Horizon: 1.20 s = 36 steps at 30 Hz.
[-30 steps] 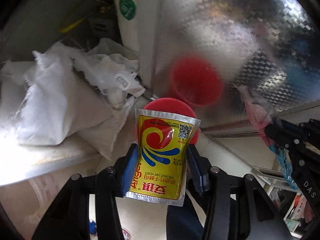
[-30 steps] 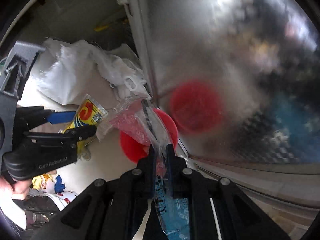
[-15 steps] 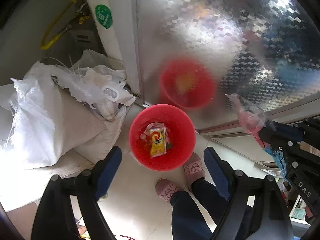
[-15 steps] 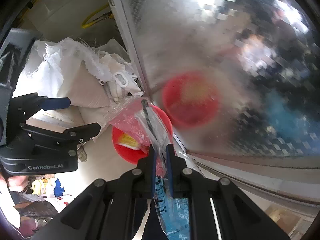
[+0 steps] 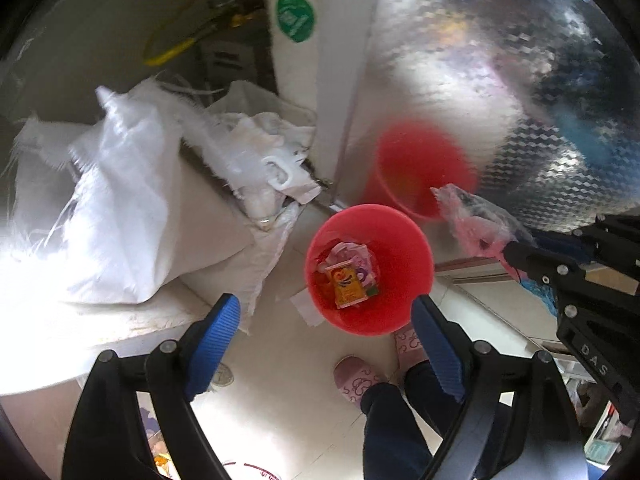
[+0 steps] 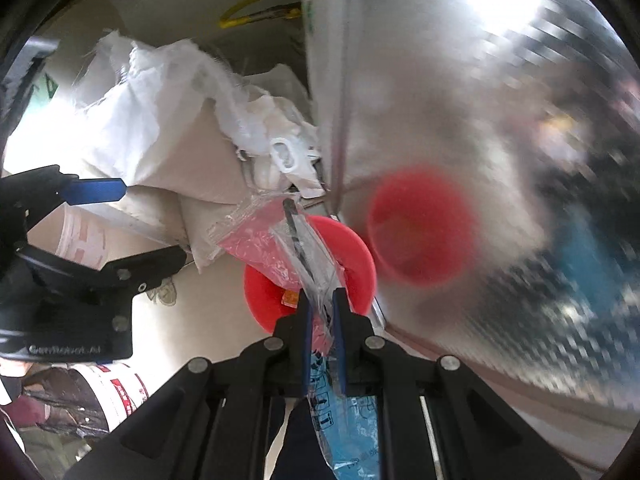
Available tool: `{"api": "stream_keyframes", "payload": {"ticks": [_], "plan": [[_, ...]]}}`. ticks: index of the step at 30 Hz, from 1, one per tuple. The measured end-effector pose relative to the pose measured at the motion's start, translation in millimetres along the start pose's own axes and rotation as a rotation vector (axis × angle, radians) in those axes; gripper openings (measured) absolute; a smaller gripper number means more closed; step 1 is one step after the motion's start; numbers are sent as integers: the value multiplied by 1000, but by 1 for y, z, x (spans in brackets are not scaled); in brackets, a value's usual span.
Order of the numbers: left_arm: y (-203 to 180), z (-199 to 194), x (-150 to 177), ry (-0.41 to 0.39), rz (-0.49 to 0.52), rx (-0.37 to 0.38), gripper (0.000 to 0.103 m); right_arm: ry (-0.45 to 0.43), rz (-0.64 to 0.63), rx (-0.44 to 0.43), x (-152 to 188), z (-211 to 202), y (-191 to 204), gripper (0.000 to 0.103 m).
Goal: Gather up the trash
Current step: 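Open the left gripper to drop the packet while the right releases the bag, then raise both tools back up to the counter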
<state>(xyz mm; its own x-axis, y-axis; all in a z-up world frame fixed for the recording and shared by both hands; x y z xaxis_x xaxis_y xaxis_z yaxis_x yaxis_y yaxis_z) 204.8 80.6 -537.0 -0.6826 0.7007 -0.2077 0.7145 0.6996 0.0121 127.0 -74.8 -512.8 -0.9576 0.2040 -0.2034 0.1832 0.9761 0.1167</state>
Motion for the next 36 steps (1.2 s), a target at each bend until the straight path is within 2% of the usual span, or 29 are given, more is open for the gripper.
{"api": "stream_keyframes", "payload": {"ticks": [5, 8, 10, 13, 19, 26, 31, 36], "plan": [[7, -2, 10, 7, -24, -21, 86, -18, -75, 47, 2, 4, 9, 9], [9, -3, 14, 7, -28, -25, 86, -18, -90, 37, 5, 3, 11, 25], [8, -5, 16, 6, -30, -23, 86, -18, -90, 25, 7, 2, 13, 42], [8, -12, 19, -4, -34, -32, 86, -29, -89, 27, 10, -6, 14, 55], [5, -51, 22, -21, -47, -45, 86, -64, -83, 28, 10, -47, 20, 57], [10, -128, 19, -53, -89, -54, 86, -132, -49, 1, -1, -124, 34, 59], [13, -193, 5, -103, -89, -79, 86, -191, -20, -4, -16, -186, 42, 59], [18, -249, -20, -168, -92, -60, 86, -275, 9, 17, -39, -250, 37, 62]]}}
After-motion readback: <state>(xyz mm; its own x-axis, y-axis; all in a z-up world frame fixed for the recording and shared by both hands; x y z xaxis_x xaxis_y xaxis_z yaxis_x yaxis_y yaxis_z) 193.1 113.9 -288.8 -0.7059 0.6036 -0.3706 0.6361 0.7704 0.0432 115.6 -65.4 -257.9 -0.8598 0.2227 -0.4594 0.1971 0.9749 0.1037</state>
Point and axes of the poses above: each gripper's, at about its wrist camera, not at the fingertips, and z roughly the way its jaws point, y to its left, x to its underside, the point moved 7 cm from there along z, roughly the way its jaws point, and after that the axes turned 15 degrees about z, right-handed, at the moved point
